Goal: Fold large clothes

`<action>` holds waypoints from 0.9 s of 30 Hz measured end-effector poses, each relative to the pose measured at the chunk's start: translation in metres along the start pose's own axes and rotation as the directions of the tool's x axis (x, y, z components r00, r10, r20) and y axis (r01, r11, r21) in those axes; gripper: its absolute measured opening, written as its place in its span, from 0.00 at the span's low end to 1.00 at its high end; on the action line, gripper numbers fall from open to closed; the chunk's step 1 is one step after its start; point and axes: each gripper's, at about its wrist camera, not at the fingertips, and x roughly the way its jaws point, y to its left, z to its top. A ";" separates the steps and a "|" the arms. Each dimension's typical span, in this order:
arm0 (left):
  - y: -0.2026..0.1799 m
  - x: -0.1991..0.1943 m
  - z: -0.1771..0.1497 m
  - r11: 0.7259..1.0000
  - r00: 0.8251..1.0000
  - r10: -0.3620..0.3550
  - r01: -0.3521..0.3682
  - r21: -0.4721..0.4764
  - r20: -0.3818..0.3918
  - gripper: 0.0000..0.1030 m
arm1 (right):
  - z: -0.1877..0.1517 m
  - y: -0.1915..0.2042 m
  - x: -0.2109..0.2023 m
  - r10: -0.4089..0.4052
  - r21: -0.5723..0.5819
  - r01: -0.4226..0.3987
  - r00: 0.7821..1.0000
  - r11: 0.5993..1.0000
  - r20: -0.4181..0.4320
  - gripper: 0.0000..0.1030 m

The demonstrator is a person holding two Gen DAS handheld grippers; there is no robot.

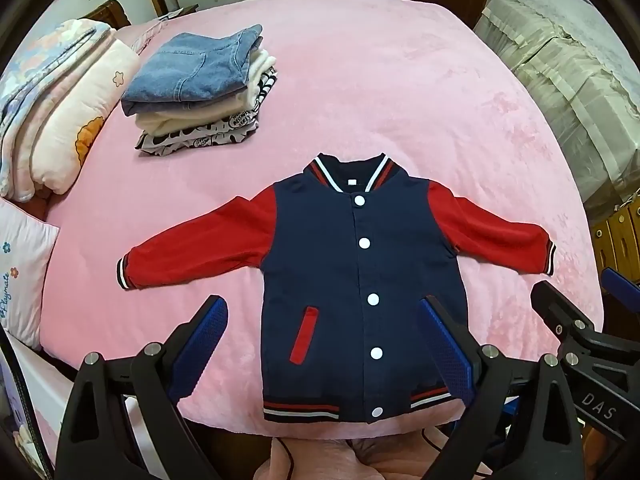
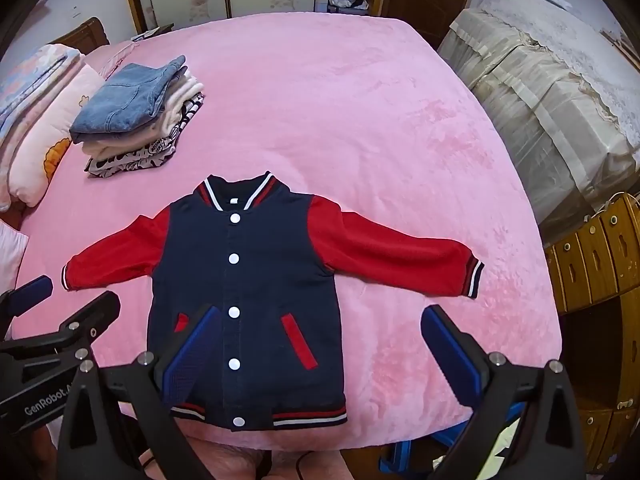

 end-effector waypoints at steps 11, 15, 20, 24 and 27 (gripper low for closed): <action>0.000 0.000 0.002 1.000 1.000 0.001 -0.001 -0.003 -0.004 0.92 | -0.001 0.001 0.001 0.001 -0.004 -0.001 1.000 1.000 0.000 0.98; 0.001 -0.001 0.002 1.000 1.000 0.000 0.000 -0.006 -0.005 0.92 | -0.001 0.002 0.001 0.000 -0.001 0.000 1.000 1.000 -0.003 0.98; 0.003 -0.001 0.002 1.000 1.000 -0.002 0.002 -0.008 -0.007 0.92 | -0.002 0.003 0.001 0.000 -0.001 0.000 1.000 1.000 -0.003 0.98; 0.007 0.001 0.003 1.000 1.000 -0.005 0.005 -0.011 -0.011 0.92 | -0.001 0.003 0.001 0.000 0.000 0.000 1.000 1.000 -0.005 0.98; 0.010 0.002 0.004 1.000 1.000 -0.008 0.008 -0.012 -0.015 0.92 | -0.002 0.003 0.001 -0.002 0.001 0.002 1.000 1.000 -0.006 0.98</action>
